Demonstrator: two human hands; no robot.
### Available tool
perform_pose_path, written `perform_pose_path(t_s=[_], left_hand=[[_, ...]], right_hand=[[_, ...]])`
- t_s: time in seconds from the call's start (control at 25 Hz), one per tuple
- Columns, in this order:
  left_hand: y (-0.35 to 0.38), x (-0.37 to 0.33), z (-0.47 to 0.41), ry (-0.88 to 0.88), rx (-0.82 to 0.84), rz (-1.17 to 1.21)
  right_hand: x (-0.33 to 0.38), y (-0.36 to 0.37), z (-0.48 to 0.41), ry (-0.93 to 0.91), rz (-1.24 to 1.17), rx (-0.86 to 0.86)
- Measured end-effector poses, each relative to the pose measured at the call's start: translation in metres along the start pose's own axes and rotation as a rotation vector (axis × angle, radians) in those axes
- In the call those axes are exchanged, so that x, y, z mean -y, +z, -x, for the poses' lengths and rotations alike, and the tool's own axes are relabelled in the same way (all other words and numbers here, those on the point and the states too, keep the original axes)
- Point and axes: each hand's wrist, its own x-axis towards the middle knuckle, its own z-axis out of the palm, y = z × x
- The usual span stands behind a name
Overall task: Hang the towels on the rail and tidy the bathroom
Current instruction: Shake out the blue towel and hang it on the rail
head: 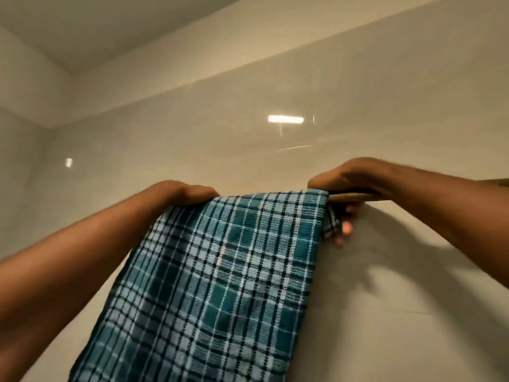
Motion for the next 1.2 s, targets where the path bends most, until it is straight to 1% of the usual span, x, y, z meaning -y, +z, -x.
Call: perform_pose_path(t_s=[0.04, 0.08, 0.12, 0.16, 0.2, 0.24, 0.28, 0.32, 0.36, 0.4, 0.44, 0.48, 0.52, 0.56, 0.6, 0.68, 0.72, 0.76, 0.8, 0.84, 0.88, 0.92, 1.0, 1.04, 1.08, 1.12, 1.2], left_hand=[[-0.002, -0.008, -0.001, -0.060, 0.026, 0.010], [-0.002, -0.012, 0.000, -0.063, 0.006, 0.000], [0.001, -0.013, 0.001, -0.001, -0.079, -0.016], [0.007, -0.009, 0.006, 0.069, -0.261, -0.022], [0.016, 0.001, 0.014, 0.111, -0.498, -0.005], [0.029, 0.013, 0.025, 0.110, -0.728, 0.044], [0.043, 0.027, 0.035, 0.061, -0.869, 0.139], [0.055, 0.041, 0.043, -0.017, -0.886, 0.283], [0.066, 0.054, 0.050, -0.106, -0.788, 0.477], [0.075, 0.062, 0.056, -0.164, -0.637, 0.684], [0.083, 0.068, 0.062, -0.185, -0.494, 0.836], [0.089, 0.071, 0.067, -0.183, -0.425, 0.893], [0.091, 0.072, 0.070, -0.166, -0.439, 0.890], [0.091, 0.072, 0.074, -0.140, -0.498, 0.883], [0.087, 0.072, 0.080, -0.105, -0.557, 0.879], [0.075, 0.069, 0.091, -0.026, -0.569, 0.928], [0.066, 0.068, 0.096, 0.005, -0.564, 0.976], [0.056, 0.065, 0.097, 0.010, -0.573, 1.024], [0.048, 0.061, 0.094, -0.005, -0.596, 1.052], [0.039, 0.055, 0.089, -0.031, -0.617, 1.054], [0.034, 0.047, 0.082, -0.056, -0.628, 1.045], [0.030, 0.038, 0.072, -0.076, -0.635, 0.979], [0.027, 0.021, 0.051, -0.130, -0.684, 0.654], [0.027, 0.013, 0.046, -0.163, -0.721, 0.481], [0.028, 0.007, 0.044, -0.179, -0.754, 0.359], [0.031, 0.005, 0.042, -0.180, -0.781, 0.289], [0.036, 0.010, 0.039, -0.201, -0.794, 0.264]], right_hand=[[0.002, -0.001, 0.006, 0.052, -0.021, 0.129], [0.003, 0.001, 0.010, 0.072, -0.033, 0.191], [0.003, 0.005, 0.017, 0.070, -0.046, 0.195], [0.003, 0.009, 0.024, 0.026, -0.051, 0.112], [0.000, 0.014, 0.028, -0.063, -0.044, -0.097], [-0.002, 0.020, 0.031, -0.167, -0.015, -0.430], [-0.005, 0.030, 0.035, -0.232, 0.010, -0.876], [-0.005, 0.049, 0.042, -0.263, -0.016, -1.294], [-0.002, 0.074, 0.051, -0.277, -0.111, -1.550], [0.004, 0.100, 0.057, -0.263, -0.244, -1.620], [0.012, 0.126, 0.060, -0.227, -0.368, -1.543], [0.020, 0.151, 0.060, -0.172, -0.449, -1.391], [0.029, 0.171, 0.057, -0.130, -0.494, -1.239], [0.036, 0.186, 0.054, -0.110, -0.544, -1.131], [0.041, 0.194, 0.051, -0.133, -0.650, -1.103], [0.046, 0.193, 0.052, -0.303, -0.955, -1.144], [0.047, 0.188, 0.055, -0.386, -0.961, -1.197], [0.044, 0.177, 0.058, -0.423, -0.816, -1.289], [0.039, 0.158, 0.060, -0.417, -0.622, -1.358], [0.033, 0.131, 0.062, -0.374, -0.454, -1.353], [0.029, 0.099, 0.062, -0.279, -0.320, -1.269], [0.025, 0.066, 0.062, -0.166, -0.213, -1.154], [0.014, 0.020, 0.060, 0.039, -0.072, -0.909], [0.009, 0.011, 0.058, 0.092, -0.036, -0.785], [0.004, 0.010, 0.053, 0.101, -0.026, -0.685], [-0.002, 0.012, 0.048, 0.076, -0.051, -0.618], [-0.011, 0.017, 0.044, 0.012, -0.146, -0.578]])
